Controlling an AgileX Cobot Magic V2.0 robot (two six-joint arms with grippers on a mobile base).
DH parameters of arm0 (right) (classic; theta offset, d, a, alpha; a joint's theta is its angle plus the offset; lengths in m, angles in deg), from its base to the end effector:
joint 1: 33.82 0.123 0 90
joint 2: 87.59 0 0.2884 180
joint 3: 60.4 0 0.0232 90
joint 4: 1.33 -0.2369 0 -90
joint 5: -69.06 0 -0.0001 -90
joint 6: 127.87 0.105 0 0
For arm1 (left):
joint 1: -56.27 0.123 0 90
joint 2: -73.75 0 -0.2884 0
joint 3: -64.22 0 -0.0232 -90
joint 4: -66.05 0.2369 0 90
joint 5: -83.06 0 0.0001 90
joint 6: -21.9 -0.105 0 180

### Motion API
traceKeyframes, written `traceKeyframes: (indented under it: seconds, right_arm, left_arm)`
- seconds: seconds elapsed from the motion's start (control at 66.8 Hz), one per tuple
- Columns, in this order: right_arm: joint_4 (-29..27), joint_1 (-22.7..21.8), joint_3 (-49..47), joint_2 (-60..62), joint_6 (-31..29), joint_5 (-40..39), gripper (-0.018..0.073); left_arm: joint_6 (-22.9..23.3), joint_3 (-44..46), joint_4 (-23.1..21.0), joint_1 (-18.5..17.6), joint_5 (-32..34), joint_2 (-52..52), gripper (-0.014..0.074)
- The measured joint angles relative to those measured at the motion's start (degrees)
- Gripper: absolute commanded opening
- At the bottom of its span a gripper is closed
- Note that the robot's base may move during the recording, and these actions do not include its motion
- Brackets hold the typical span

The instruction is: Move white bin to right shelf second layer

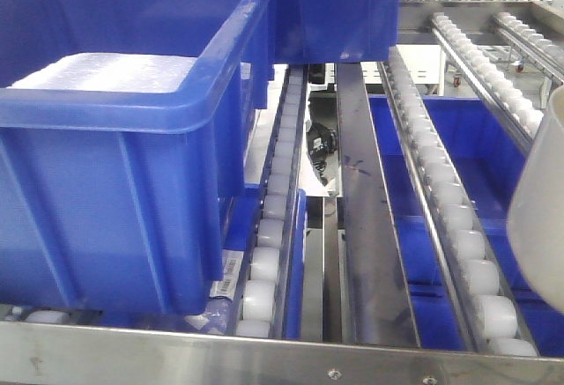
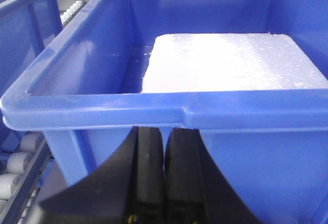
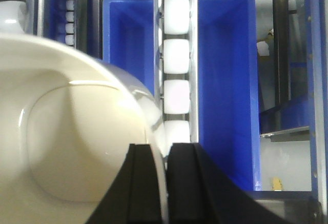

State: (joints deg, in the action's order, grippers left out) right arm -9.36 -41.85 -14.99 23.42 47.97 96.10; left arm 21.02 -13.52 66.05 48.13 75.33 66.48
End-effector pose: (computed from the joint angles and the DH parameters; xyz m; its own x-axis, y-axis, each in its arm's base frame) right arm 0.1866 -0.0196 0.2337 -0.7655 0.1608 -0.6230 0.1403 0.9867 0.0822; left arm 0.0522 -0.0075 0.1981 -0.0451 0.0220 -0.9987 0.1423 0.9897 0.0153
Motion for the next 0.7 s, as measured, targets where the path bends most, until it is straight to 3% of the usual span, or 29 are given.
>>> traceKeyframes:
  seconds: [0.195, 0.509, 0.704]
  right_arm:
    - [-0.13, 0.0, 2.68, 0.0, 0.0, -0.26, 0.0071]
    - [-0.78, 0.0, 2.86, 0.0, 0.0, -1.79, 0.0312]
    - [-0.9, 0.0, 2.75, 3.46, 0.0, -2.07, 0.0323]
  left_arm:
    - [0.0, 0.0, 0.0, 0.0, 0.0, 0.0, 0.0085]
    - [0.0, 0.0, 0.0, 0.0, 0.0, 0.0, 0.0085]
    - [0.0, 0.0, 0.0, 0.0, 0.0, 0.0, 0.0085]
